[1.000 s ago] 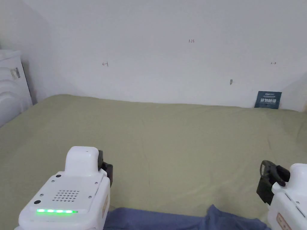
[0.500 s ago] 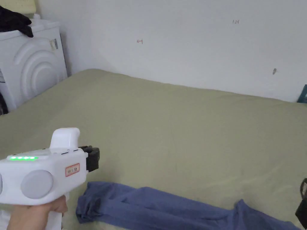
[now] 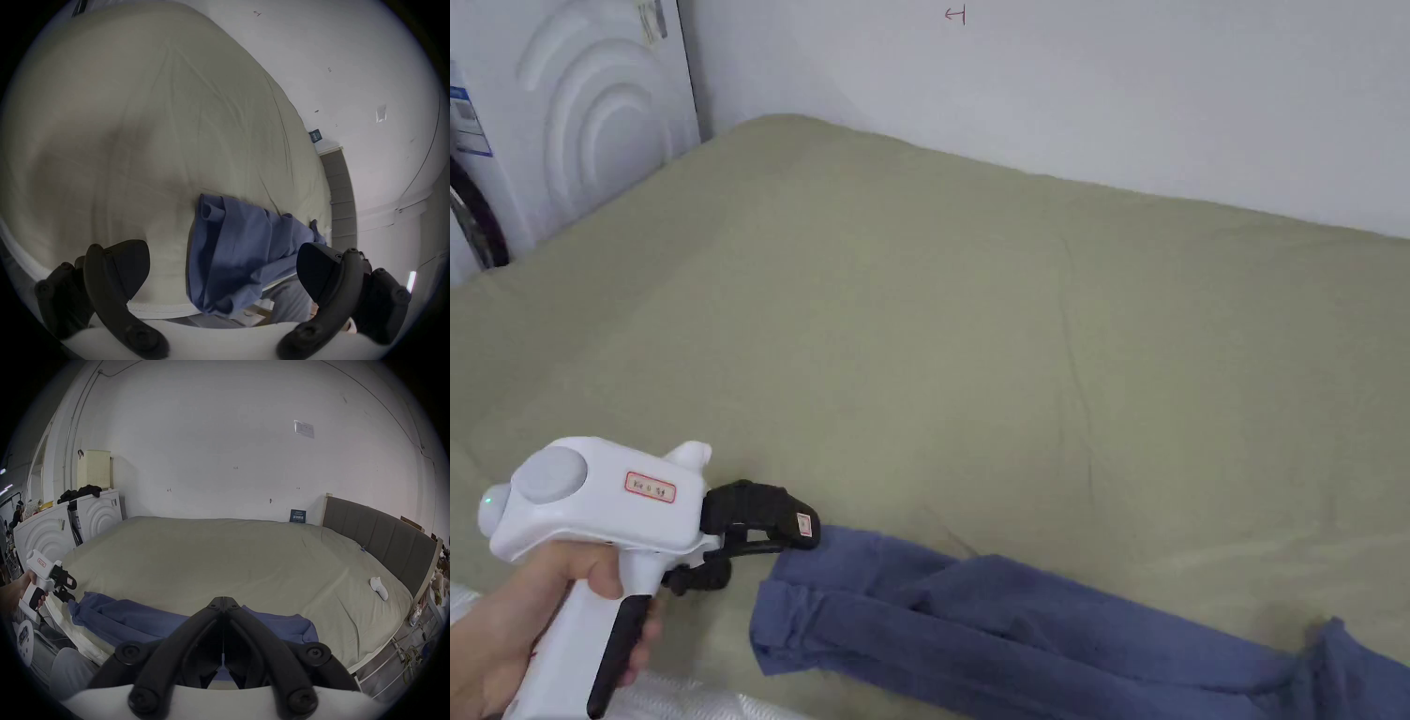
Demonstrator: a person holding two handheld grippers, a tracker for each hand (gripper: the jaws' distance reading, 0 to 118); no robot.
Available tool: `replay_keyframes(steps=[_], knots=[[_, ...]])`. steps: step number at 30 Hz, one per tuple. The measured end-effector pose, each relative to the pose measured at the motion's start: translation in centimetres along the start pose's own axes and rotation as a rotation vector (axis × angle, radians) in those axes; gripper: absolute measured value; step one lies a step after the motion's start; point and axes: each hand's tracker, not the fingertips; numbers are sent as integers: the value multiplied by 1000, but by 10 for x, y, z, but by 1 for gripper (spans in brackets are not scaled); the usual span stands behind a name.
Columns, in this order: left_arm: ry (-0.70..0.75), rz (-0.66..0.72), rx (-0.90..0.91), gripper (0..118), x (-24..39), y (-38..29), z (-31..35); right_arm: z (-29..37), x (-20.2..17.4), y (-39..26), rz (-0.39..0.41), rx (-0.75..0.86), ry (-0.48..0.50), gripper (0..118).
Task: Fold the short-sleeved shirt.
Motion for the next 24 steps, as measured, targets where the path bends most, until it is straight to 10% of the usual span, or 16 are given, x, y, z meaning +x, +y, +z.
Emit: replay_keyframes(steps=[14, 18, 24], knots=[[-276, -31, -176, 114, 16, -15, -39, -1, 6, -7, -54, -37, -32, 3], [-113, -65, -139, 10, 27, -17, -37, 4, 9, -9, -86, -35, -17, 3], [-76, -43, -102, 8, 24, -20, -26, 17, 21, -8, -105, -4, -14, 3]])
